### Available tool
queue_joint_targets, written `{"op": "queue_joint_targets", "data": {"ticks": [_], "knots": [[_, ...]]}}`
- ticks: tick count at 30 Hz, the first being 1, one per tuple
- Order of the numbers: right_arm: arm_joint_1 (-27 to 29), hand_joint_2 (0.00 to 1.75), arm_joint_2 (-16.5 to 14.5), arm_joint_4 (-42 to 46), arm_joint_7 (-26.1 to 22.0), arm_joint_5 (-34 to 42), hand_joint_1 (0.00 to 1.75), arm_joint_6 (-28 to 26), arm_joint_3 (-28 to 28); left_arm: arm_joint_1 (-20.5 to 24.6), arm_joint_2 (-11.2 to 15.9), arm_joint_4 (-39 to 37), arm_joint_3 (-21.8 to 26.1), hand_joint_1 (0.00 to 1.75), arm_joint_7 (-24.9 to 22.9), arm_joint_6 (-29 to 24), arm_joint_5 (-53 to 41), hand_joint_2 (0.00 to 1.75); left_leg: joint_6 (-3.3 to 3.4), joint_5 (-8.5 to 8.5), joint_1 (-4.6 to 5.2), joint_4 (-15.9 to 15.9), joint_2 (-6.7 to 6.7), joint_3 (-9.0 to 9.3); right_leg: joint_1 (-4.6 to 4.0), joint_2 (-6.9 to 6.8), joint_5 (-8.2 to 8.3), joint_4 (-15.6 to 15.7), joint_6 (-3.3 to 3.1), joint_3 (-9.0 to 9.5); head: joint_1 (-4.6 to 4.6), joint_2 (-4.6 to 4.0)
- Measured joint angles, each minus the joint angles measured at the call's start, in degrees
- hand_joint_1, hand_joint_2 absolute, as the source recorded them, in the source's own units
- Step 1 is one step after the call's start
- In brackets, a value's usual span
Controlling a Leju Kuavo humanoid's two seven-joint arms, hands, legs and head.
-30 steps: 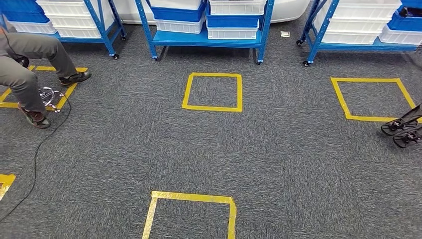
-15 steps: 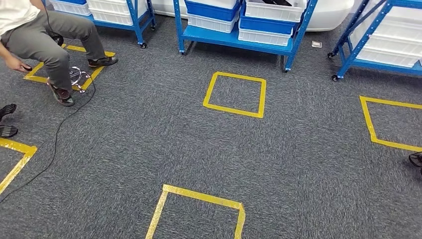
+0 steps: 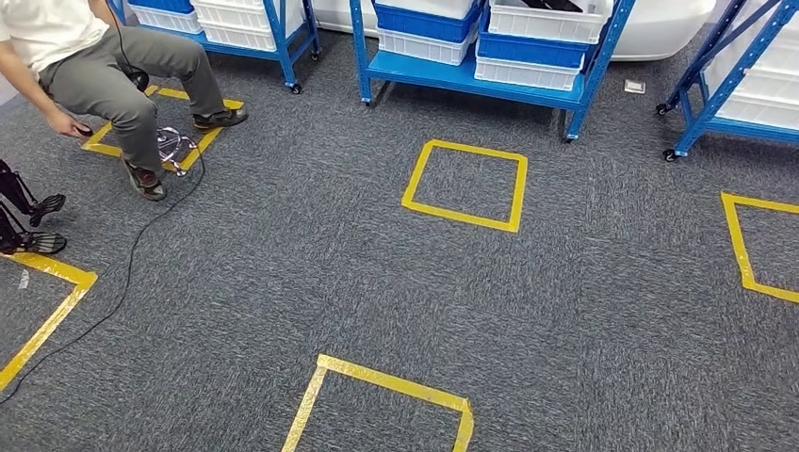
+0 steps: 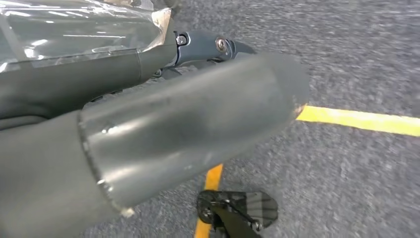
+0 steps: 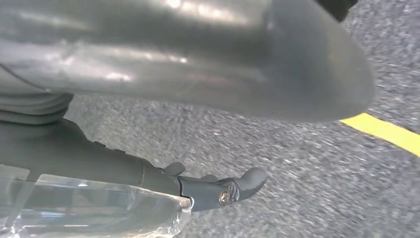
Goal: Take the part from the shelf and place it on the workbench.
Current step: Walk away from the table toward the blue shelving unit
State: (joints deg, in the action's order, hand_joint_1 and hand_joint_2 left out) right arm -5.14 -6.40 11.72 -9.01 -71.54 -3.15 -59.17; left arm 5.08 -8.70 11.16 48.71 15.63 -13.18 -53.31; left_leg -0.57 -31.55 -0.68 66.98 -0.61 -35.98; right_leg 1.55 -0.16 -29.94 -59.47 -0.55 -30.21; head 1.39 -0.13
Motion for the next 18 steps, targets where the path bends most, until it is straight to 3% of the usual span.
{"op": "queue_joint_targets", "data": {"ticks": [2, 3, 4, 6, 7, 8, 10, 13, 15, 16, 18], "knots": [[0.01, 0.0, 0.0, 0.0, 0.01, 0.0, 0.0, 0.0, 0.0, -0.06, -0.02, -0.01, 0.0, 0.0, 0.0, 0.0, 0.0, 0.0, -0.13, -1.46, -0.02, 7.25, 0.27, -5.21, -0.22, -0.02, -0.89, 0.0, -0.49, 0.95, -0.02, 0.0], [0.05, 0.0, 0.0, 0.0, 0.02, 0.0, 0.0, 0.0, 0.0, -0.1, -0.01, -0.01, 0.01, 0.0, 0.0, -0.01, 0.01, 0.0, 0.0, -0.72, 0.0, 8.64, 0.31, -6.94, -0.33, 0.01, -1.4, 0.0, -0.54, 1.52, -0.02, 0.0], [0.1, 0.0, 0.0, 0.0, 0.02, -0.01, 0.0, 0.0, 0.0, -0.13, 0.02, -0.01, 0.02, 0.0, 0.0, -0.01, 0.01, 0.0, 0.29, 1.2, 0.07, 7.8, 0.33, -7.58, -0.41, 0.07, -1.96, 0.03, -0.54, 2.23, -0.01, 0.0], [0.14, 0.0, -0.03, 0.0, 0.02, -0.03, 0.0, 0.0, 0.0, -0.14, 0.07, -0.01, 0.04, 0.0, 0.0, -0.01, 0.02, 0.0, 1.16, 6.41, 0.34, 1.94, 0.36, -6.33, -0.52, 0.14, -3.01, 0.17, -0.48, 3.5, -0.01, 0.0], [0.17, 0.0, -0.1, -0.01, 0.01, -0.05, 0.0, 0.0, 0.0, -0.14, 0.12, -0.01, 0.07, 0.0, -0.01, 0.0, 0.02, 0.0, 1.75, 8.36, 0.62, -1.35, 0.45, -5.14, -0.49, 0.15, -3.5, 0.35, -0.41, 4.05, -0.05, 0.0], [0.11, 0.0, -0.2, -0.02, 0.01, -0.07, 0.0, 0.0, 0.0, -0.13, 0.17, -0.01, 0.14, 0.0, -0.02, 0.01, 0.03, 0.0, 2.28, 9.19, 0.96, -3.85, 0.64, -4.1, -0.64, 0.16, -3.92, 0.6, -0.22, 4.38, -0.13, -0.01], [-0.02, 0.0, -0.39, -0.04, 0.0, -0.11, 0.0, 0.03, 0.0, -0.06, 0.26, 0.0, 0.29, 0.0, -0.04, 0.03, 0.05, 0.0, 3.09, 8.78, 1.58, -6.64, 0.93, -2.83, -0.7, 0.1, -4.38, 1.31, 0.33, 5.29, -0.24, -0.01], [-0.08, 0.0, -0.42, -0.04, 0.01, -0.14, 0.0, 0.1, 0.0, -0.21, 0.25, 0.01, 0.45, 0.0, -0.07, 0.07, 0.21, 0.0, 3.85, 7.76, 1.67, -8.84, 0.59, -0.74, -0.93, -0.11, -3.61, 1.55, 1.72, 7.12, -0.13, 0.0], [-0.19, 0.0, -0.38, -0.04, 0.01, -0.19, 0.0, 0.11, 0.01, -0.39, 0.23, 0.01, 0.51, 0.0, -0.07, 0.09, 0.27, 0.0, 4.27, 7.23, 1.43, -10.07, 0.31, 1.59, -0.99, -0.07, -3.55, -2.43, 1.91, 5.31, -0.08, -0.01], [-0.28, 0.0, -0.33, -0.04, 0.0, -0.22, 0.0, 0.1, 0.02, -0.4, 0.22, 0.01, 0.54, 0.0, -0.07, 0.11, 0.27, 0.0, 4.3, 6.85, 1.35, -10.42, 0.25, 2.42, -0.95, -0.03, -4.03, -5.9, 1.71, 3.08, -0.09, -0.02], [-0.28, 0.0, -0.19, -0.04, 0.01, -0.3, 0.0, 0.03, 0.02, -0.33, 0.17, 0.01, 0.61, 0.0, -0.09, 0.16, 0.26, 0.0, 4.29, 5.66, 1.35, -10.5, 0.01, 3.78, -0.9, 0.02, -6.58, -11.92, 1.09, -2.23, -0.15, -0.02]]}}
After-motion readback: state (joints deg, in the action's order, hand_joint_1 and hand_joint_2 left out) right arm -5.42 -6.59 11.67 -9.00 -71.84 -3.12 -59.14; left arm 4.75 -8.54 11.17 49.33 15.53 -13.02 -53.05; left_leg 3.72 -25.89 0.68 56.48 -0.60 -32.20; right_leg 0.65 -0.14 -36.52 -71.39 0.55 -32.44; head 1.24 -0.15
